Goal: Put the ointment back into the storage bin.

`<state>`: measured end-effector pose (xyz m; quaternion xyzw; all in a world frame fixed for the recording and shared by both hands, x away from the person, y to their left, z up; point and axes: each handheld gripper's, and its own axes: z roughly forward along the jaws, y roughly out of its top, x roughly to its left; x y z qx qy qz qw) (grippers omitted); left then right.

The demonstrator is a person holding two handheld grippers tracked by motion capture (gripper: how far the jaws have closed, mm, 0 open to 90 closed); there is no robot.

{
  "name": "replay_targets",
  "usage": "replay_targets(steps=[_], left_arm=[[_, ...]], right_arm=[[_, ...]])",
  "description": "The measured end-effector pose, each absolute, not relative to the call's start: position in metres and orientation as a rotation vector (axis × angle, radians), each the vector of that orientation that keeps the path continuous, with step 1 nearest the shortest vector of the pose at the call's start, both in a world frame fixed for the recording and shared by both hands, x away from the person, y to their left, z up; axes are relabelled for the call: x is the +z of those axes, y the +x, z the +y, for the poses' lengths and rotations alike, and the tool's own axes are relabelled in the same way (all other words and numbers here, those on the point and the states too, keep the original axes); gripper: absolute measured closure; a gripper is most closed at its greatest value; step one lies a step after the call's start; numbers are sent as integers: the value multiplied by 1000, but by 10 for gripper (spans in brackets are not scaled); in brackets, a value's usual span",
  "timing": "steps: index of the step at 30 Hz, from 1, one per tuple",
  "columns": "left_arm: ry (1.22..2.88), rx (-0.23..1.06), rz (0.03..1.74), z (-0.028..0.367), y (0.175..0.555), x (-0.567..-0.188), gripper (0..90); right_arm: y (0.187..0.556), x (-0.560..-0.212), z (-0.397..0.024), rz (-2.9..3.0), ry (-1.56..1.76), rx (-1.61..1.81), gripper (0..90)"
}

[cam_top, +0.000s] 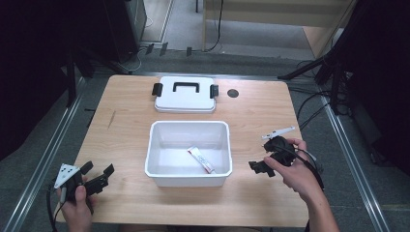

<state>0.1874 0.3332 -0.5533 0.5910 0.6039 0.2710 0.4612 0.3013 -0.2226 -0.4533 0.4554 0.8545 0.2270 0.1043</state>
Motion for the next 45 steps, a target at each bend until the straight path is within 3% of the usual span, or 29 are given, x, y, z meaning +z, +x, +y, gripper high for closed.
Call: replay_targets(steps=[18,45], left_arm=[[1453,667,1487,333,187,-553,144],[1455,668,1488,333,187,-553,144]], right_arm=[[276,-517,-279,2254,1414,909,8],[252,-546,-333,1923,1479,1222,61]])
